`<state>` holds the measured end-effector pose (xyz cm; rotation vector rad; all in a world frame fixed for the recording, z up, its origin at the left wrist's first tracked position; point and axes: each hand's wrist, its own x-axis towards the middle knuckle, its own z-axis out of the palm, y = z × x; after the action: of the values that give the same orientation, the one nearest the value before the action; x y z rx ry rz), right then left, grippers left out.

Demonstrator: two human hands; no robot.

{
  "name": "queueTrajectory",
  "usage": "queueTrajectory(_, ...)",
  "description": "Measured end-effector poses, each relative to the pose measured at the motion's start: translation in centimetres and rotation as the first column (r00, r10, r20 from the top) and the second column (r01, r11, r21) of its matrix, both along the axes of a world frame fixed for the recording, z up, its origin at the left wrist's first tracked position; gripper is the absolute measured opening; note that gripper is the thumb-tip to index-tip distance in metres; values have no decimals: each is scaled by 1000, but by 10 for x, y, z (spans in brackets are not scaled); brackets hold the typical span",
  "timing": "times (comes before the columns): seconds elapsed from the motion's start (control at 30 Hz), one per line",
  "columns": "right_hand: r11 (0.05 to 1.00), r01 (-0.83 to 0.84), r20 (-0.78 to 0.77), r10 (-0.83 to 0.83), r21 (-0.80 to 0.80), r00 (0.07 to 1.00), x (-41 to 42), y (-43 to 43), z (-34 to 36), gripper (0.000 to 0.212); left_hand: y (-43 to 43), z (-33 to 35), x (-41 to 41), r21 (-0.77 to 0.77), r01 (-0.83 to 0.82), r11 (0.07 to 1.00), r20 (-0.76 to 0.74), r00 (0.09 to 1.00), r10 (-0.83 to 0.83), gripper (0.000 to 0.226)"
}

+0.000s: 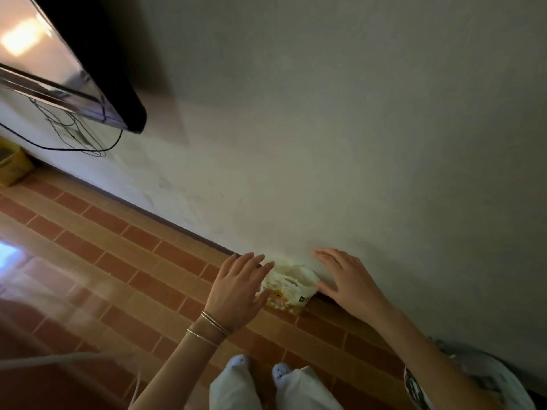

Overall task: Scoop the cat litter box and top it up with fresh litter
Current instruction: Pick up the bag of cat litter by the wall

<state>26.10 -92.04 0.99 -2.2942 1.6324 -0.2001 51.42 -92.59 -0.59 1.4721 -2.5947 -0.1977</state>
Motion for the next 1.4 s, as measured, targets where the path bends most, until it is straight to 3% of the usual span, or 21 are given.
queueTrajectory(0.33, 963, 266, 73, -268, 40, 961, 23, -20, -28, 62, -67, -37, 24, -27, 212, 977, 1, 977, -213, 53)
queueTrajectory(0.53, 933, 343, 113, -354, 109, 928, 22, -31, -82, 64, -87, -82, 16, 3, 228, 974, -22, 973, -228, 54)
queueTrajectory(0.97, 884, 397, -1, -410, 246, 912, -9, -65, -353, 84, -151, -354, -14, 141, 217, 966, 73, 971, -229, 62)
queueTrajectory(1.1, 865, 432, -18, -443, 254, 896, -22, -87, -429, 89, -173, -430, -25, 134, 211, 968, 80, 972, -223, 78)
queueTrajectory(1.27, 843, 457, -20, -472, 283, 882, -30, -107, -499, 91, -198, -506, -32, 175, 168, 970, 68, 981, -182, 87)
queueTrajectory(1.4, 839, 469, -28, -481, 276, 877, -28, -113, -526, 87, -207, -533, -38, 260, 150, 954, 87, 980, -177, 73)
